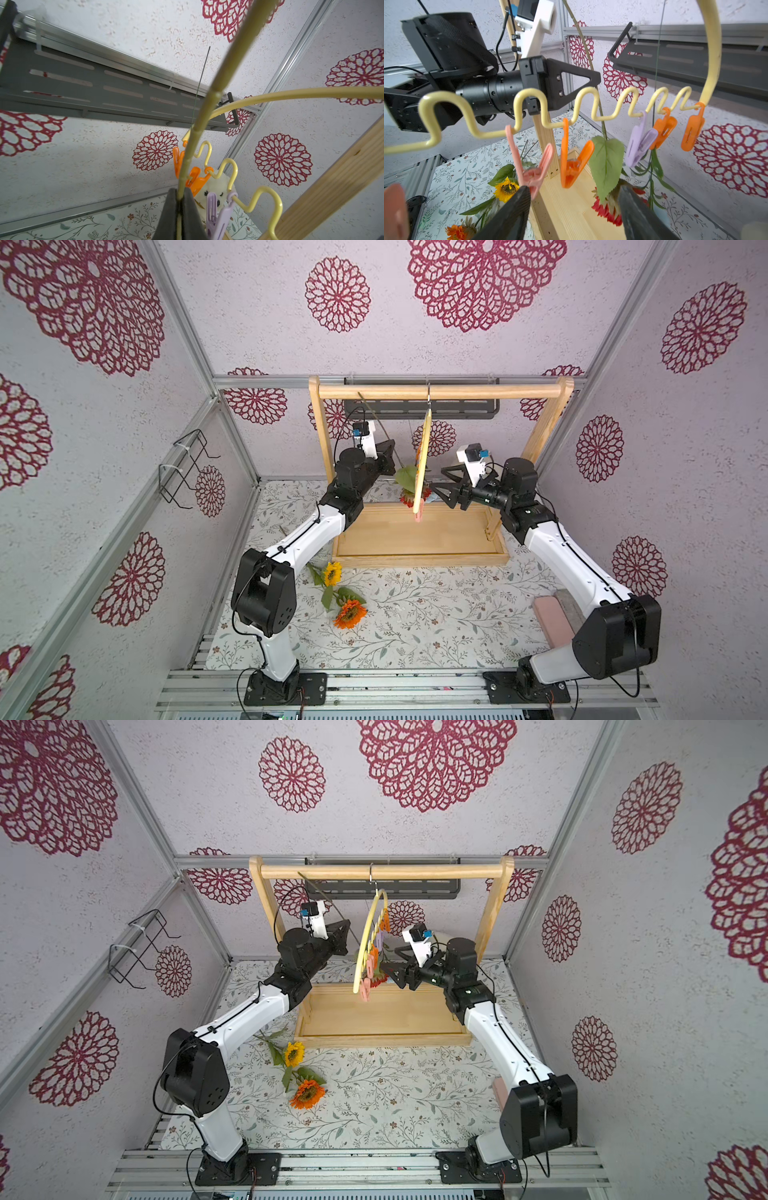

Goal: Dry the flowers on a clothes hanger
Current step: Open the clamp at the hanger.

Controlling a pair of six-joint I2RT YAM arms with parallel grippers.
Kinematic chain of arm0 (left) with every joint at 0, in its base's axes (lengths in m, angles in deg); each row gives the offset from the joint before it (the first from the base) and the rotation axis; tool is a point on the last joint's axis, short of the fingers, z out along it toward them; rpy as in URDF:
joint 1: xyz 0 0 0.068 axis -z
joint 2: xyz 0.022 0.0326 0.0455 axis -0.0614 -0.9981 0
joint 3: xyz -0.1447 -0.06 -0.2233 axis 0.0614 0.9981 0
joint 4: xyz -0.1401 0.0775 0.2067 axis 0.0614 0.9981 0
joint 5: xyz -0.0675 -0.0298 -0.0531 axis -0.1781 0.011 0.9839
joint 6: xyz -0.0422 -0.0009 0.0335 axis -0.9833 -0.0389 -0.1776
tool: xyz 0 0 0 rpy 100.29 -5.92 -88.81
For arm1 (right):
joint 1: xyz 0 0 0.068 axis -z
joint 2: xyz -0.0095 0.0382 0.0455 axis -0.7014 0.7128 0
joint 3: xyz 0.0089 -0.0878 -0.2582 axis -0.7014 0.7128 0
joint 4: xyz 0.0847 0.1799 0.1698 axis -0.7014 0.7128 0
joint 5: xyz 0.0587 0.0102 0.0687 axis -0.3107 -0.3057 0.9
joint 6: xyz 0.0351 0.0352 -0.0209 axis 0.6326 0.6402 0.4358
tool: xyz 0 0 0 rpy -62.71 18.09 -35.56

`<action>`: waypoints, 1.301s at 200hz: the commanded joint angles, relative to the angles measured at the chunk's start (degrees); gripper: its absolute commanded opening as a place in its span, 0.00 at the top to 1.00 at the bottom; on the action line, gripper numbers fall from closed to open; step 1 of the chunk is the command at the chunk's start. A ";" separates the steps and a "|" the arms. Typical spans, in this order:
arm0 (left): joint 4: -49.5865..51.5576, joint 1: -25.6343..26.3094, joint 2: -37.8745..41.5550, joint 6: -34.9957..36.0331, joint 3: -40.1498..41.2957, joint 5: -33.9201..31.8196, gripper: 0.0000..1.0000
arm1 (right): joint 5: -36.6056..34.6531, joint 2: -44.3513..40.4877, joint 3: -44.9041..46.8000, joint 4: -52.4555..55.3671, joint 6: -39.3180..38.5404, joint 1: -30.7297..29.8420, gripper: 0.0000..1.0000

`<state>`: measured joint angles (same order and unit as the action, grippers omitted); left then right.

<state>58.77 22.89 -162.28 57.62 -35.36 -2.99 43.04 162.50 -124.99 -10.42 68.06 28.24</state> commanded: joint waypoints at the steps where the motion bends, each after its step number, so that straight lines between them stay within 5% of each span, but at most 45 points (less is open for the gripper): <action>1: 0.61 -0.77 -0.31 -2.02 -1.39 3.88 1.00 | 2.90 1.46 -3.94 0.29 1.78 -0.18 0.26; 77: 1.91 -2.13 -0.33 -4.29 -1.72 8.20 1.00 | 4.97 9.32 -12.74 3.22 4.58 -0.82 0.29; 260: 2.01 -4.22 -1.40 -8.48 -3.08 15.32 1.00 | 13.12 13.64 -15.06 1.06 5.00 -1.72 0.31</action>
<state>60.59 19.70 -163.57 50.21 -37.59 10.51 53.36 176.38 -138.01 -7.06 72.57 26.71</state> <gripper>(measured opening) 0.065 0.673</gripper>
